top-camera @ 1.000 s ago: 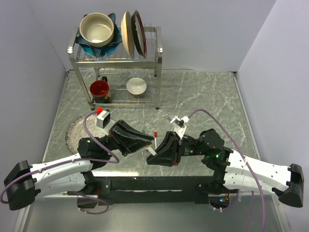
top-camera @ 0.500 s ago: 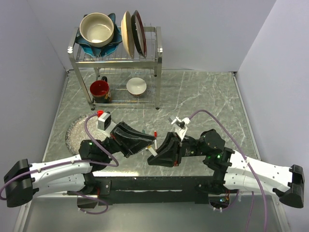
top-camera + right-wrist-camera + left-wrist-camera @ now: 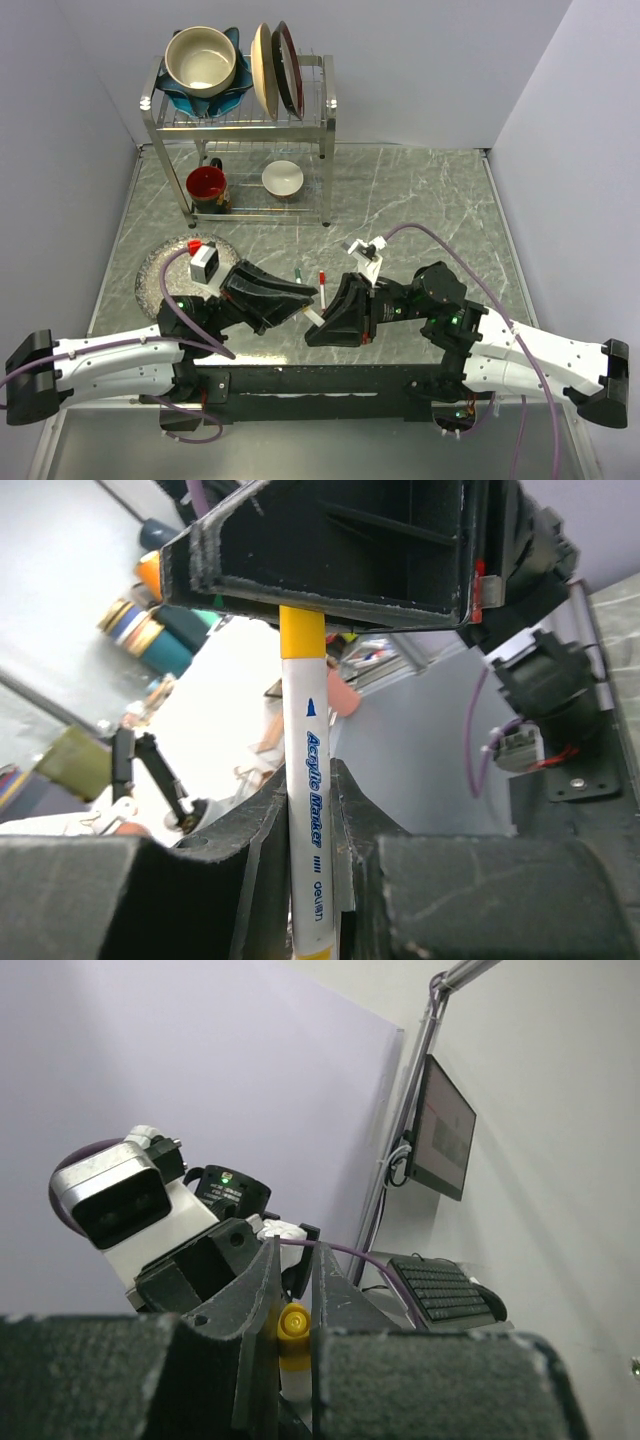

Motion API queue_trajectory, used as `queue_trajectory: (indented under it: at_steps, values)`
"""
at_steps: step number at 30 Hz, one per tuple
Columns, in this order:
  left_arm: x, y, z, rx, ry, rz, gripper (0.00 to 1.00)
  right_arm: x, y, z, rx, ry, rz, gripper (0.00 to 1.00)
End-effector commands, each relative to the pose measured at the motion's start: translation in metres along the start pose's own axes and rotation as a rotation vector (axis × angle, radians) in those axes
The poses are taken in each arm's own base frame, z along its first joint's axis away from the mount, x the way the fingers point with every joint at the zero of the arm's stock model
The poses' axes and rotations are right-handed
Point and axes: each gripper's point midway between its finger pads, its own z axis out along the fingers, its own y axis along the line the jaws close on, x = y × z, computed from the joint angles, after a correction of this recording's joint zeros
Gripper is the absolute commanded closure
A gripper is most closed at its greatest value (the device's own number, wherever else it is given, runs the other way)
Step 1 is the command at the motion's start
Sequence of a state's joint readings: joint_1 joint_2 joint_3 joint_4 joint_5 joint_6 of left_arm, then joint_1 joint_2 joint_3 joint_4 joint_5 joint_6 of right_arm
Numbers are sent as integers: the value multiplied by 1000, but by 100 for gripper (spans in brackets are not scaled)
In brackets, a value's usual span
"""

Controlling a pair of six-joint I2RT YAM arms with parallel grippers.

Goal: Insert the pens into the pen caps

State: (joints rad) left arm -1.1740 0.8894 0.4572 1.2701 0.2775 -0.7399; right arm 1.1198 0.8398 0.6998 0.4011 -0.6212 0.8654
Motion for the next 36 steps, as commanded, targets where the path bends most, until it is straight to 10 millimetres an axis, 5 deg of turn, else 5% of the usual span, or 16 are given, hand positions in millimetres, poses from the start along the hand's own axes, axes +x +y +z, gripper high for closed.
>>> queue_trajectory:
  at_steps: [1, 14, 23, 27, 36]
  values:
    - [145, -10, -72, 51, 623, -271, 99, -116, 50, 2, -74, -433, -114, 100]
    - [174, -7, -84, -48, 660, -430, 99, -121, 42, 3, -21, -433, -168, 100]
    - [152, 1, -73, -116, 623, -300, 99, -117, 37, 7, 4, -392, -195, 100]
    - [130, 7, -61, -176, 587, -217, 81, -103, 26, 7, 39, -330, -226, 100]
    - [49, 6, 8, -222, 412, -3, 29, -62, -10, 3, 92, -230, -187, 100]
